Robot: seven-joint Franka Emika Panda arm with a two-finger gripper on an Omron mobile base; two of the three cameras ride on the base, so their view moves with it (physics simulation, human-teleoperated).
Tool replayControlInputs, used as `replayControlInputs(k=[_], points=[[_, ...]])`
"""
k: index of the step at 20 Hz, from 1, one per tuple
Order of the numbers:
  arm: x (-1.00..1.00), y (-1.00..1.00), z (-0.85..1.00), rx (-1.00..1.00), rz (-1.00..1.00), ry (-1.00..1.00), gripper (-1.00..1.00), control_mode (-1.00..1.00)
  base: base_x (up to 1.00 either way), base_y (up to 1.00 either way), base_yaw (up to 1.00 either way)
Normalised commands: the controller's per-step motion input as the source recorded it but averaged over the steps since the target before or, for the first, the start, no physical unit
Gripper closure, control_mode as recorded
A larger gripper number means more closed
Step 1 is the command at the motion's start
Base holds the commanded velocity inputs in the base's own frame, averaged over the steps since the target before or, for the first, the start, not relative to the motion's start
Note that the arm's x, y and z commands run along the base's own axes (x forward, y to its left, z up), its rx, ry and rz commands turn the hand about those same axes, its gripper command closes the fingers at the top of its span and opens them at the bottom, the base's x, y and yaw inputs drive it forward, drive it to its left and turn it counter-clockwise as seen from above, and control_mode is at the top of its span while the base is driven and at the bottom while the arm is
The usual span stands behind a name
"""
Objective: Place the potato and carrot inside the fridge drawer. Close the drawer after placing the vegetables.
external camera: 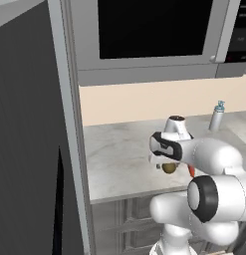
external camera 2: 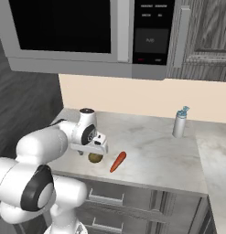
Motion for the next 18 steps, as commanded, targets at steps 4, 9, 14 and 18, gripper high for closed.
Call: replayControlInputs(k=[4,9,14,18], points=[[0.18,-0.32,-0.11,0.04,-0.12,0.0,-1.0,-1.0,0.0,0.0,0.0],[0.24,-0.19,-0.01,0.01,-0.11,0.0,-1.0,-1.0,0.0,0.0,0.0],[0.05,0.0,-0.1,0.0,-0.09,0.0,-1.0,-1.0,0.0,0.0,0.0],[-0.28,0.06,-0.33,0.0,-0.06,0.0,-1.0,-1.0,0.0,0.0,0.0]])
